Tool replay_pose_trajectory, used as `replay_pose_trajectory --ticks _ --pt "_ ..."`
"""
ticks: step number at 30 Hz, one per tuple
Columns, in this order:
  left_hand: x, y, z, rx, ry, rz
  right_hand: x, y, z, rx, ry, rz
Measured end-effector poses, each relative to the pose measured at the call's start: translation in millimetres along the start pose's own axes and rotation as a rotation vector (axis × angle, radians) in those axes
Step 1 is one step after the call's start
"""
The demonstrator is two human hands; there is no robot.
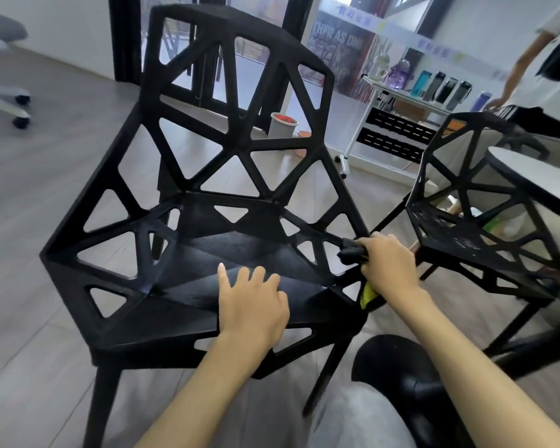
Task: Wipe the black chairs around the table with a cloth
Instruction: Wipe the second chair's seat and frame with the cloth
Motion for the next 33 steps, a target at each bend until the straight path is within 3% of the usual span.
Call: replay_pose_trajectory --ticks 9,13,16,22,28,33 --pt "2.3 6.3 -1.5 0.011 0.007 0.066 -93.0 -22.3 52.3 -0.158 0.139 0.091" --pt "2.2 3.9 1.5 0.021 0.008 0.051 -77.1 -22.7 60.6 0.008 0.194 0.083" --pt "0.8 4.4 1.3 0.025 0.013 0.049 -52.8 -26.9 57.2 0.003 0.260 0.109" --pt "0.5 2.0 1.7 0.056 0.014 0.033 -84.5 -33.2 51.6 -0.049 0.040 0.007" --pt "-0.1 -3.6 -0.8 0.052 0.028 -0.029 -85.2 -43.0 93.7 0.004 0.311 0.042" --pt "-1.1 -8.9 4.4 0.043 -0.010 -0.075 -98.3 -33.1 44.4 0.062 0.116 0.062"
Point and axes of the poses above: each hand's wrist, its own x-axis away from the middle knuckle, its own y-axis out of the back of the hand, z = x × y, the point moved 1 cm from there along -x, towards the middle knuckle, and after that the axes turned 15 degrees about y, right-handed, at the moved point
